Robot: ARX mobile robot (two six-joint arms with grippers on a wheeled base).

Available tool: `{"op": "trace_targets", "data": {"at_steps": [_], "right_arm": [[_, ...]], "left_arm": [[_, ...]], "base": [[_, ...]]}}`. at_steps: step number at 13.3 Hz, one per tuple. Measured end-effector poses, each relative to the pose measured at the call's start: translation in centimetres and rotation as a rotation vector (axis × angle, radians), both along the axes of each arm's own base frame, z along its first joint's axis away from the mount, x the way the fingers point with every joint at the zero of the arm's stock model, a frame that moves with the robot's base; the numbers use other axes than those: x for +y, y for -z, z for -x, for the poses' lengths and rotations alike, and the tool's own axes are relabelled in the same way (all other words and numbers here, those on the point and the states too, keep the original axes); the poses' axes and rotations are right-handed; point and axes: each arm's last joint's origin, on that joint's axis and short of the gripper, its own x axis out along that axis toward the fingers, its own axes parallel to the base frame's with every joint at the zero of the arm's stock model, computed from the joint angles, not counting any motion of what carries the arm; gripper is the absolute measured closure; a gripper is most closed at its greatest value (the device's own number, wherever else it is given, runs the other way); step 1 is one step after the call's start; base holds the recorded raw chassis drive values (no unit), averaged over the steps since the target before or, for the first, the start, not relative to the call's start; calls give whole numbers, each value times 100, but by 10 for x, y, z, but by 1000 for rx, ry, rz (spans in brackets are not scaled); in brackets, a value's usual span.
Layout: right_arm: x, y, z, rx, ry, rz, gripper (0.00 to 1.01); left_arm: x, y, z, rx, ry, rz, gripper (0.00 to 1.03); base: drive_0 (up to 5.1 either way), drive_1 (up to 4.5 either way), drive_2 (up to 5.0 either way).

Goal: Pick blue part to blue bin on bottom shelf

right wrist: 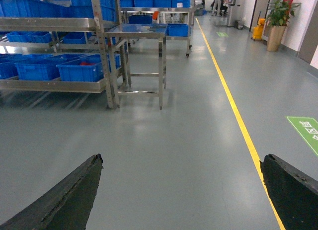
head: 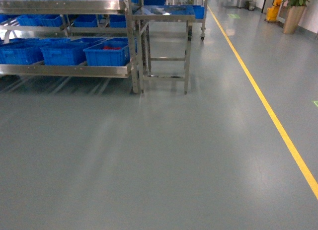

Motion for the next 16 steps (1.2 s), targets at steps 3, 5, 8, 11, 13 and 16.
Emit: {"op": "trace_targets", "data": {"at_steps": [3,5,8,11,13,16], "right_arm": [[0,0,0,-2,0,0,3],[0,0,0,-2,0,0,3],[0,0,0,-2,0,0,3],[0,0,0,0,0,0,3],[0,0,0,-3,0,0,3],[0,0,0,0,0,0,3]], "left_arm": [[0,0,0,-1,0,0,60],[0,0,0,2,0,0,60],[0,0,0,1,0,0,60],[0,0,0,-1,0,1,60],[0,0,0,1,0,0,60],[0,0,0,-2,0,1,60]], "base": [[-7,425,-439],[-7,425,-439],[-7,425,-439],[-7,425,-439],[-7,425,-439],[-7,425,-439]]}}
